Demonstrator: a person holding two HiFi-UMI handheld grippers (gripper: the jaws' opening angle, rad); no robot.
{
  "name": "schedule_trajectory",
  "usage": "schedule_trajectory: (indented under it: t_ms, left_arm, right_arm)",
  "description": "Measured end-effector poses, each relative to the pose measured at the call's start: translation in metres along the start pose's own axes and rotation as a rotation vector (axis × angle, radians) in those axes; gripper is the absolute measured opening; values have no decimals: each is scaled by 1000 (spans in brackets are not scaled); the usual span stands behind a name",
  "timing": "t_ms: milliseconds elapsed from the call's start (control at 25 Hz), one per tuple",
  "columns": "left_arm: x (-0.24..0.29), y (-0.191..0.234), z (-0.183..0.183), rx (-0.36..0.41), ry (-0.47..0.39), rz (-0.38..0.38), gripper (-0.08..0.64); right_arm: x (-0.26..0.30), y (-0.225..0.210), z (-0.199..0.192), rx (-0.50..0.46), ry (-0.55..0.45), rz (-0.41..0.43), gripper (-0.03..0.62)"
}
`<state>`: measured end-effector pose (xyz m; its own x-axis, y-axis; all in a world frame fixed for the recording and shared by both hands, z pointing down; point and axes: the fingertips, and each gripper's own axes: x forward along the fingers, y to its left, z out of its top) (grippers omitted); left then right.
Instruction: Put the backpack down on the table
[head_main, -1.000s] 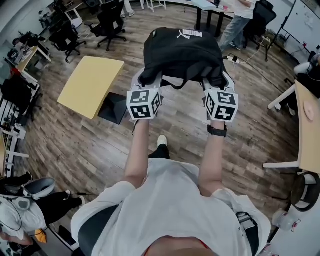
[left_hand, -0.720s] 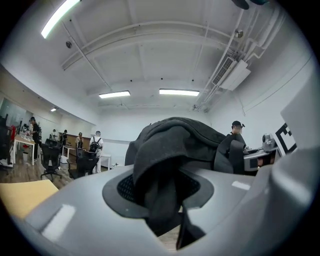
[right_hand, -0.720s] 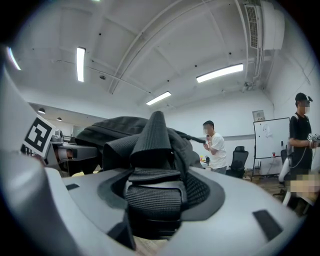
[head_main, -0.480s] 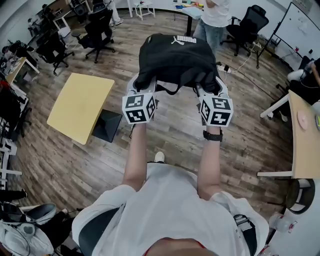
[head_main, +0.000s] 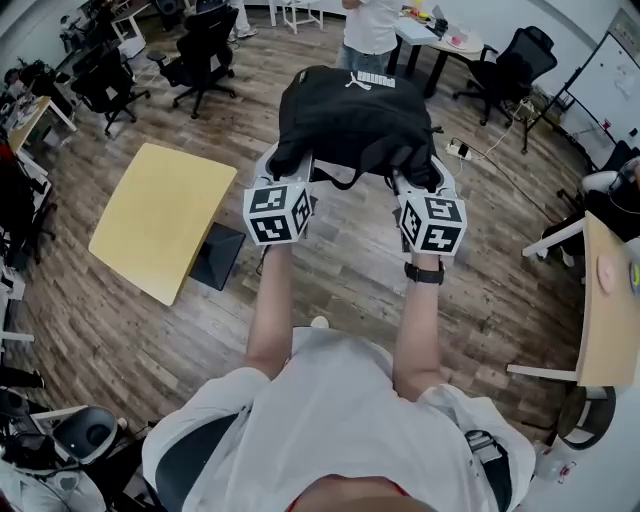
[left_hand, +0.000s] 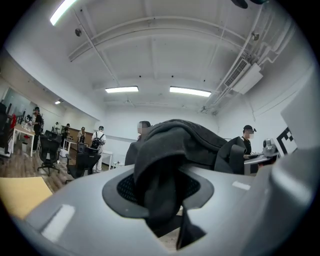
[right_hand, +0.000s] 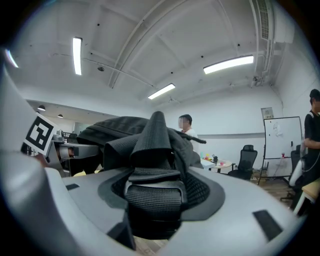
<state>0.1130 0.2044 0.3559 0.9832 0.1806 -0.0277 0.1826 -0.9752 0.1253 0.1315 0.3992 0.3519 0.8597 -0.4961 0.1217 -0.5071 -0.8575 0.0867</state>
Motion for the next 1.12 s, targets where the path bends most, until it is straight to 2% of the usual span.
schedule_trajectory:
  t_ms: [120, 440, 600, 920, 1120]
  left_arm:
    - [14, 19, 4, -28, -16, 12, 144]
    - [24, 85, 3, 8, -15, 97, 146]
    - [9, 133, 12, 44, -37, 215, 146]
    - [-14, 230, 14, 43, -33, 446, 148]
    - [-34, 286, 27, 60, -43, 602, 147]
  right_arm:
    - [29, 4, 2, 2, -2, 26, 250]
    - [101, 38, 3, -2, -6, 111, 250]
    - [138, 82, 11, -11, -21, 216, 250]
    - [233, 166, 22, -43, -8, 448, 250]
    - [294, 228, 44, -83, -45, 585, 250]
